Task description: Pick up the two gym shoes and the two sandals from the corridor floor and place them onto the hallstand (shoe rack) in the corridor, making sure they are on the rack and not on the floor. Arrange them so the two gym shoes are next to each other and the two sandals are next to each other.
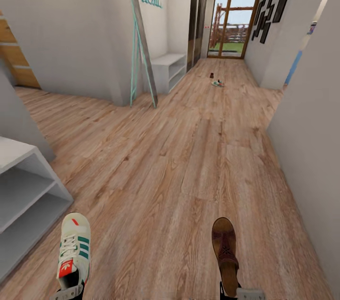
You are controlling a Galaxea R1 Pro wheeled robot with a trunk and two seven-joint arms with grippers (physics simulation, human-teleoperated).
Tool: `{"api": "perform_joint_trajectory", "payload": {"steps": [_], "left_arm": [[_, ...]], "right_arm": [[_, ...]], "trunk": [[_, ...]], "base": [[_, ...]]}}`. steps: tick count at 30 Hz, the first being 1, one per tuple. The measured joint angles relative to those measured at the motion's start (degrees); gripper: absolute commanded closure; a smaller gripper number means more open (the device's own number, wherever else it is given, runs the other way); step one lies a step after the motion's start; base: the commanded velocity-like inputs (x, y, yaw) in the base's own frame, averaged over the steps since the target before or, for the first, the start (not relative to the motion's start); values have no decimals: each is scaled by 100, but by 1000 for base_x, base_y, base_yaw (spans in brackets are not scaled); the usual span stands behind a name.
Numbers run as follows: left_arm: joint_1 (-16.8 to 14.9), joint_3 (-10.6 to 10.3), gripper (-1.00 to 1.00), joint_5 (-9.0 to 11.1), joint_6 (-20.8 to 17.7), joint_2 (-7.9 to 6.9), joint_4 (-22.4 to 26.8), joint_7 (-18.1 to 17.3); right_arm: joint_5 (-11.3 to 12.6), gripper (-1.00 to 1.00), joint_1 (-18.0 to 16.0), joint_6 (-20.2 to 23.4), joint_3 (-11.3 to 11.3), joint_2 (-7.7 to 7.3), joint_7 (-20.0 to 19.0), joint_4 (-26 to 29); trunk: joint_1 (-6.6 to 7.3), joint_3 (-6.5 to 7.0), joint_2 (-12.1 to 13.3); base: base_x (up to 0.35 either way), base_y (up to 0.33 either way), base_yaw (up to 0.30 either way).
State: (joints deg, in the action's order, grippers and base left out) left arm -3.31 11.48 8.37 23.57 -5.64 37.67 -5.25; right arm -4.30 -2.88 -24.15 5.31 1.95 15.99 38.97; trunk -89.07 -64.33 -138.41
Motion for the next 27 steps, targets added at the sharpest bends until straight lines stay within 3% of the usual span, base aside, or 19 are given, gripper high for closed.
{"api": "perform_joint_trajectory", "payload": {"steps": [27], "left_arm": [[0,1,100,-6,-1,9,1,0]], "right_arm": [[0,100,0,-1,5,8,0,14]], "trunk": [[2,178,0]], "base": [[-19,-12,204]]}}
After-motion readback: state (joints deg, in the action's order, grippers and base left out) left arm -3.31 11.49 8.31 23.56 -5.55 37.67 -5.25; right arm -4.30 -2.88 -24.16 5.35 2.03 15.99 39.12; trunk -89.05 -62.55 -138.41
